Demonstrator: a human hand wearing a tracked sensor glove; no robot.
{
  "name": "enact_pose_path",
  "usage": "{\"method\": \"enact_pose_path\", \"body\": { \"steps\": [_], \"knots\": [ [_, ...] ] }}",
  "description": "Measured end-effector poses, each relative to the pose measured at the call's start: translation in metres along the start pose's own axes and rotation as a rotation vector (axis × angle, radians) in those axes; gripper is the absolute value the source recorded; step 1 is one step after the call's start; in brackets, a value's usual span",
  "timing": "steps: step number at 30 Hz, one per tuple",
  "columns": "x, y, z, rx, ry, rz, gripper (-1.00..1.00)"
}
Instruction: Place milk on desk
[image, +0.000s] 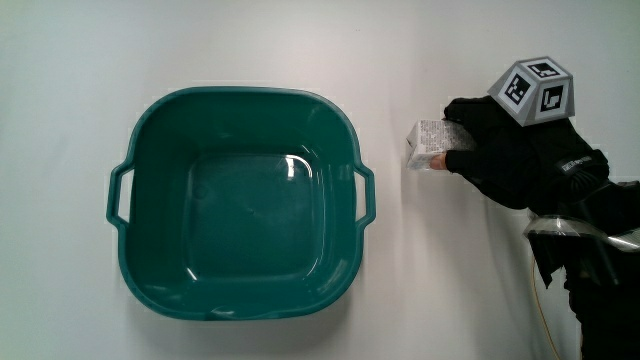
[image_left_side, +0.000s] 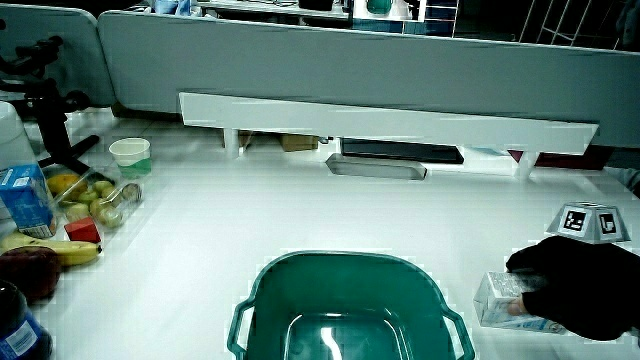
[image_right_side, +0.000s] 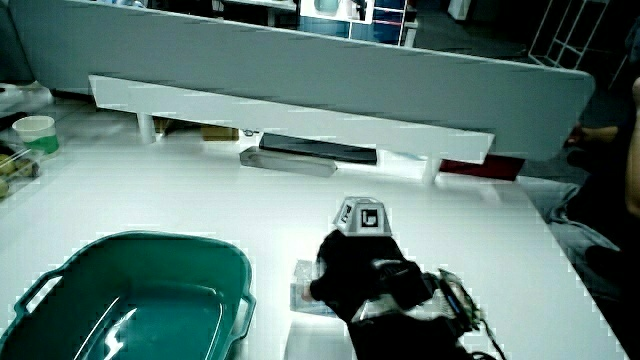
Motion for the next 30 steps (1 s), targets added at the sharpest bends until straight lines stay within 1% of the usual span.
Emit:
{"method": "enact_pose_path", "body": {
  "steps": [7, 11, 13, 14, 15, 16, 17, 18, 19, 20, 21, 24, 25, 27, 28, 30],
  "knots": [
    [0.017, 0.013, -0.016, -0.043, 0.036, -0.029, 0.00],
    [0.025, 0.017, -0.023, -0.054, 0.058, -0.041, 0.00],
    [0.027, 0.018, -0.025, -0.060, 0.068, -0.036, 0.00],
    [0.029, 0.018, -0.026, -0.064, 0.087, -0.024, 0.00],
    [0.032, 0.018, -0.026, -0.055, 0.095, -0.032, 0.00],
    [0.033, 0.019, -0.026, -0.054, 0.088, -0.041, 0.00],
    [0.031, 0.018, -0.024, -0.059, 0.087, -0.035, 0.00],
    [0.032, 0.018, -0.025, -0.064, 0.101, -0.031, 0.00],
    [0.034, 0.019, -0.026, -0.068, 0.098, -0.043, 0.00],
    [0.034, 0.019, -0.026, -0.078, 0.115, -0.031, 0.00],
    [0.035, 0.019, -0.027, -0.076, 0.115, -0.036, 0.00],
    [0.037, 0.020, -0.028, -0.090, 0.129, -0.044, 0.00],
    [0.035, 0.020, -0.026, -0.091, 0.130, -0.045, 0.00],
    [0.037, 0.022, -0.029, -0.099, 0.111, -0.054, 0.00],
    [0.037, 0.021, -0.029, -0.097, 0.119, -0.051, 0.00],
    [0.037, 0.020, -0.029, -0.092, 0.110, -0.057, -0.10]
  ]
}}
